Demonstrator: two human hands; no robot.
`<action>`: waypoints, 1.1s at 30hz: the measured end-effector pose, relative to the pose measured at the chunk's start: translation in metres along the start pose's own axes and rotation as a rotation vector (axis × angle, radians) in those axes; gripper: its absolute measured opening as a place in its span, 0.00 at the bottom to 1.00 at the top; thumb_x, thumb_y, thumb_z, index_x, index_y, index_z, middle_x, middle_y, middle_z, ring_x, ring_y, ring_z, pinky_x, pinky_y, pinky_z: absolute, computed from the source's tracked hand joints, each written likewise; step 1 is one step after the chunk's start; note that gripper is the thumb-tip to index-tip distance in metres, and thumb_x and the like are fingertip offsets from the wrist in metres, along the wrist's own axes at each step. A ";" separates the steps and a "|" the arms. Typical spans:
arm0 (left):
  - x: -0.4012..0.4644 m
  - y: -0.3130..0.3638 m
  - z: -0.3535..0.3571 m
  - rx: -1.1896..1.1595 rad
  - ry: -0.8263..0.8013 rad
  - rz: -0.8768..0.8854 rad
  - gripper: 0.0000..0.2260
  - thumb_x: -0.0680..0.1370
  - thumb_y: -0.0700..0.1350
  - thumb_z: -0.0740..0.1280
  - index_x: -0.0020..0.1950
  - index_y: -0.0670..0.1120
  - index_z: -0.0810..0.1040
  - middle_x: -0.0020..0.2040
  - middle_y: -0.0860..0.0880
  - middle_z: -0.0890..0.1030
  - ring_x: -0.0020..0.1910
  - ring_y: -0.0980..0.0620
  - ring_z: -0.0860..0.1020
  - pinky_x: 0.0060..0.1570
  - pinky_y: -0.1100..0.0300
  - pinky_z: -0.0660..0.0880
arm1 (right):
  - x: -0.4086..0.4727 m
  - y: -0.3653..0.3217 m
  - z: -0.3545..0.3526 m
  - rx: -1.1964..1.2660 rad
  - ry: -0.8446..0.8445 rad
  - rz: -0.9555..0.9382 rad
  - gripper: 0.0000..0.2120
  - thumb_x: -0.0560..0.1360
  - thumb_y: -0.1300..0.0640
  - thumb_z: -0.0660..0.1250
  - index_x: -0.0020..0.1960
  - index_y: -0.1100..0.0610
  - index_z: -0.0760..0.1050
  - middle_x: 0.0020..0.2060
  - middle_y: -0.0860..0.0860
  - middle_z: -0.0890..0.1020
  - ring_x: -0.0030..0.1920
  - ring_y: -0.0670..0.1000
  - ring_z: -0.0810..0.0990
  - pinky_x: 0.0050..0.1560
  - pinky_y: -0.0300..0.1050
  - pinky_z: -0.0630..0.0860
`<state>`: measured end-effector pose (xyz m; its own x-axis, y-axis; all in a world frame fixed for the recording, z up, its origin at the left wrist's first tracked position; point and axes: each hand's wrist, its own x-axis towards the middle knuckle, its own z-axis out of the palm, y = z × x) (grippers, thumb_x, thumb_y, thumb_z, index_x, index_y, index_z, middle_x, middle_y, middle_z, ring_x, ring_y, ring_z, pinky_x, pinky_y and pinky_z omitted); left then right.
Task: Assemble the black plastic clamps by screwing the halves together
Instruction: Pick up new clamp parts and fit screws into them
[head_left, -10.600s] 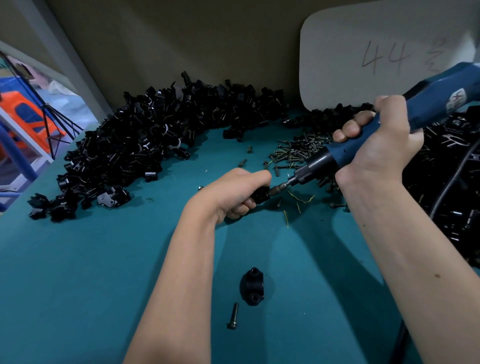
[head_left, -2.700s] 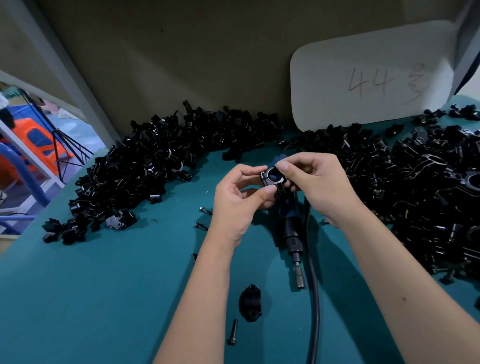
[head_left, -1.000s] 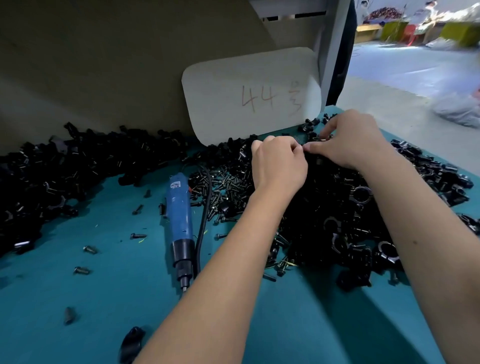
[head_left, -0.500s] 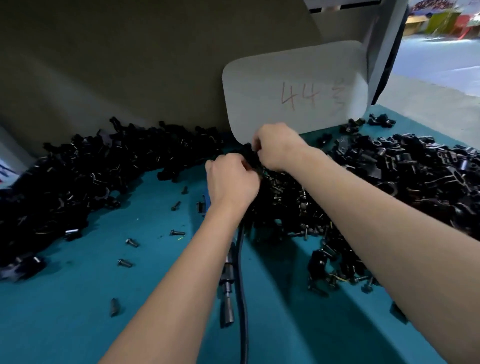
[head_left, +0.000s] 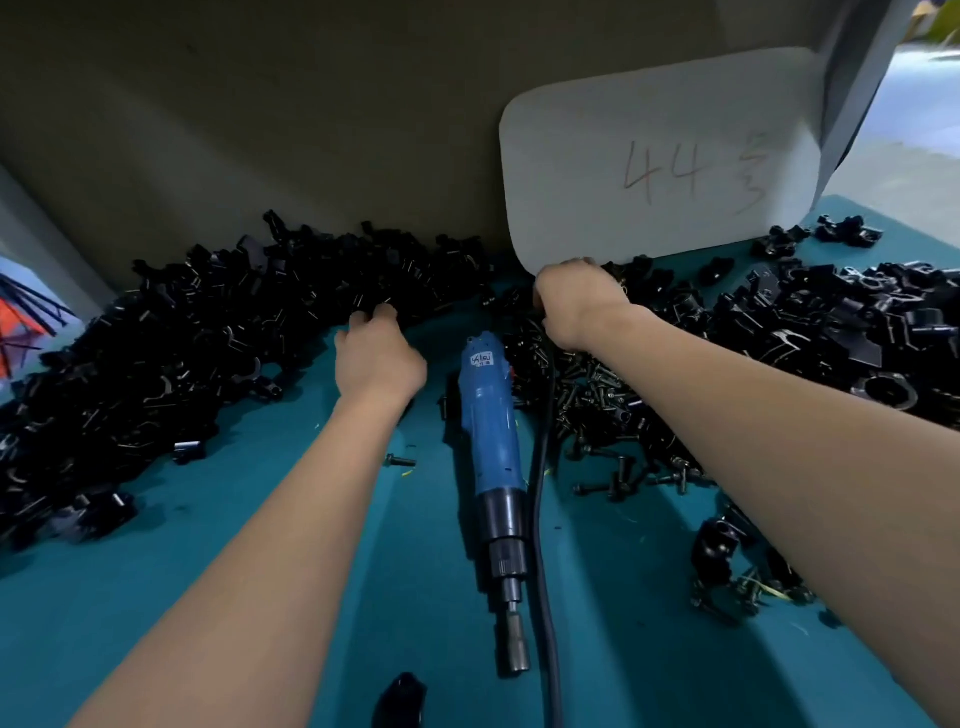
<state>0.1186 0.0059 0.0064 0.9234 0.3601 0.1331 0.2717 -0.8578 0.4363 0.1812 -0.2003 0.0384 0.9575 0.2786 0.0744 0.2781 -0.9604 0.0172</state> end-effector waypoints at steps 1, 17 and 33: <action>0.000 -0.002 0.001 0.008 0.027 0.018 0.19 0.80 0.40 0.68 0.71 0.42 0.73 0.67 0.38 0.74 0.67 0.34 0.70 0.60 0.49 0.71 | -0.001 0.000 0.000 0.007 0.000 0.004 0.14 0.76 0.66 0.68 0.61 0.59 0.79 0.56 0.60 0.81 0.59 0.62 0.79 0.58 0.52 0.80; -0.098 -0.022 -0.032 -1.144 0.016 -0.080 0.16 0.75 0.47 0.79 0.51 0.45 0.73 0.43 0.40 0.87 0.38 0.48 0.84 0.38 0.55 0.82 | -0.107 -0.062 -0.017 1.534 0.258 0.018 0.08 0.79 0.54 0.74 0.41 0.51 0.85 0.34 0.49 0.81 0.39 0.48 0.78 0.46 0.53 0.81; -0.136 -0.049 -0.033 -1.387 -0.204 -0.107 0.18 0.76 0.31 0.73 0.65 0.43 0.82 0.44 0.44 0.84 0.40 0.47 0.83 0.45 0.59 0.82 | -0.138 -0.065 -0.004 1.726 0.103 0.011 0.03 0.81 0.63 0.70 0.49 0.60 0.83 0.41 0.56 0.87 0.25 0.48 0.65 0.27 0.38 0.62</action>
<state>-0.0292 0.0110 -0.0039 0.9706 0.2384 -0.0337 -0.0325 0.2682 0.9628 0.0307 -0.1759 0.0310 0.9706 0.2051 0.1262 0.0919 0.1690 -0.9813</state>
